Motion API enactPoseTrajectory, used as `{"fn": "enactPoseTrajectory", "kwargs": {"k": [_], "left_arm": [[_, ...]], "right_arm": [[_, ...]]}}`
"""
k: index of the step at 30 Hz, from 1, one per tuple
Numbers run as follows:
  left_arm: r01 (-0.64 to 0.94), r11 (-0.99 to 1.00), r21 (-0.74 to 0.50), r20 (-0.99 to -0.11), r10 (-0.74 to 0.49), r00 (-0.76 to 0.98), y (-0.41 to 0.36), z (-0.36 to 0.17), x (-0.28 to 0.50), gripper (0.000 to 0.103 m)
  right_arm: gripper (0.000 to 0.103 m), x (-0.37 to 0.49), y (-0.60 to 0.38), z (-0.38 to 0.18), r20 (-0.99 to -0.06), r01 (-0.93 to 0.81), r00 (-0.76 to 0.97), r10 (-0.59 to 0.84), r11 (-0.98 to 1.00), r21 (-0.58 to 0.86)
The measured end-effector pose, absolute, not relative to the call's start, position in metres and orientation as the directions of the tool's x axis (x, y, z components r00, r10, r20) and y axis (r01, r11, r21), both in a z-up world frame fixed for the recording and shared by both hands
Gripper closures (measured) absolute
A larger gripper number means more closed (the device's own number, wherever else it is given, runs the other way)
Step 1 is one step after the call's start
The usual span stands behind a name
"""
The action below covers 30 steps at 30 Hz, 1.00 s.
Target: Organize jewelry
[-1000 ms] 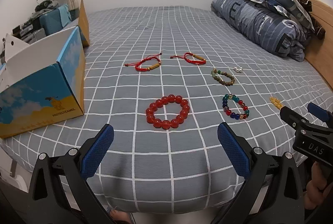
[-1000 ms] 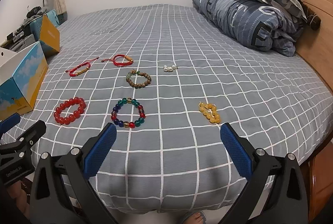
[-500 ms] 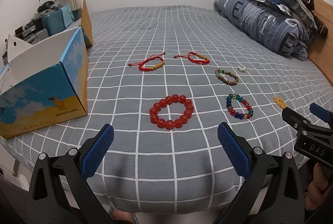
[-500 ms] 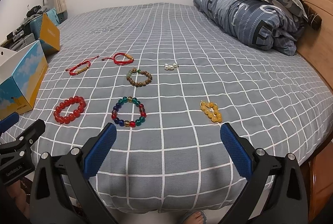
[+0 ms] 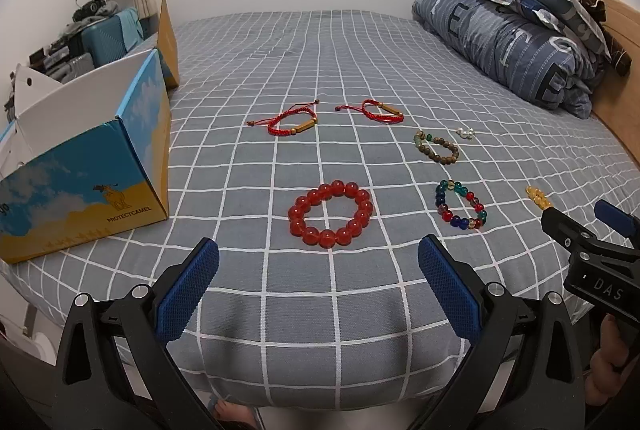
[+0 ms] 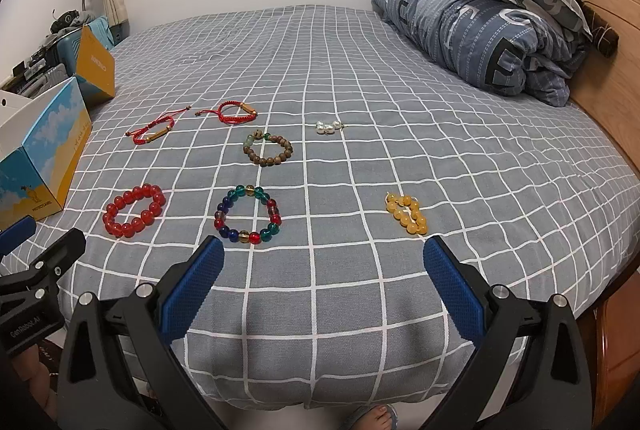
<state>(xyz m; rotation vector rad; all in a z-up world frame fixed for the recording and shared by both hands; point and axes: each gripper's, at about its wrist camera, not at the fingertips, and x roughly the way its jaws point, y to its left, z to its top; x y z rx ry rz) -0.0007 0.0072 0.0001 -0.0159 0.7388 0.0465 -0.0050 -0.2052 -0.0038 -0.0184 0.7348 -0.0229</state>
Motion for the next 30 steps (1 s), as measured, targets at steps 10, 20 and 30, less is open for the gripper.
{"fn": "enactPoseTrajectory", "kwargs": {"k": [10,20,30], "left_arm": [[-0.047,0.999,0.0,-0.674,0.035,0.738,0.0073,0.0001,-0.0006,0.006],[-0.047,0.999,0.004,-0.672,0.038,0.739,0.0062,0.0001,-0.0012,0.006],[-0.045,0.999,0.005,-0.673,0.037,0.739,0.0057,0.0003,-0.0015,0.006]], "right_arm": [[0.007,-0.0051,-0.2051,-0.0038,-0.67,0.015,0.742,-0.028,1.0,-0.025],[0.007,-0.005,-0.2054,-0.0044,-0.67,0.017,0.742,-0.03,1.0,-0.025],[0.008,-0.0047,-0.2071,-0.0045,-0.671,0.022,0.741,-0.033,0.999,-0.025]]}}
